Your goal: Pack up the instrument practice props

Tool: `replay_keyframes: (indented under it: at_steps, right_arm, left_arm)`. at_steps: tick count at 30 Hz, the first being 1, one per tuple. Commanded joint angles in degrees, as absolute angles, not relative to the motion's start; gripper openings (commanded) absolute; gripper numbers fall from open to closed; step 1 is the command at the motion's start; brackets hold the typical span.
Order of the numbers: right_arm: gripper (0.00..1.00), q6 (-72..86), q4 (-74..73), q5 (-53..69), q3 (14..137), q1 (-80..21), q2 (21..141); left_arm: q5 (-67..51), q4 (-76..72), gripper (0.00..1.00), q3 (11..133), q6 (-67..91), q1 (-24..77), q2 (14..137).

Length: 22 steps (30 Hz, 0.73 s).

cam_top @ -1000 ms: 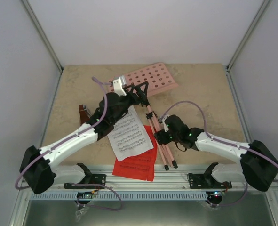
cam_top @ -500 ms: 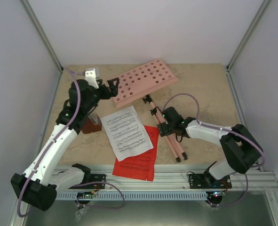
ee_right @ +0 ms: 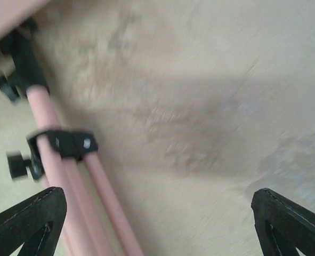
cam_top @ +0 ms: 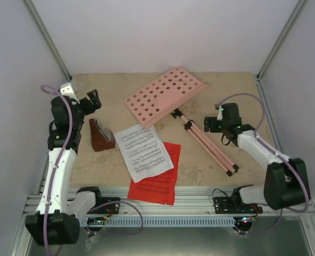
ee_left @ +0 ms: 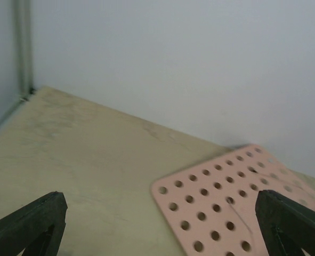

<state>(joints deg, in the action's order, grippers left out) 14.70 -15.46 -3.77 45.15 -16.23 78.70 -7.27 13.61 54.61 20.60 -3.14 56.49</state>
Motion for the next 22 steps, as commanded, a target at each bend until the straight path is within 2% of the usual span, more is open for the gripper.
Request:
replay_keyframes:
  at_steps: [1,5,12,22]
  right_arm:
    - [0.97,14.0,-9.3,4.8,43.3,-8.2,70.3]
    - [0.98,15.2,-1.2,5.9,37.3,-3.5,58.0]
    - [0.98,14.4,9.0,-2.2,25.9,-3.4,40.1]
    - [0.97,14.2,9.7,-3.4,22.5,-3.4,33.5]
  left_arm:
    - [5.1,12.9,0.99,51.8,17.3,-4.1,51.4]
    - [6.6,12.0,1.0,49.3,15.9,-4.1,45.5]
    - [7.5,11.9,0.99,46.8,14.5,-4.1,41.3]
    - [7.6,11.8,0.99,45.7,13.5,-4.0,40.7]
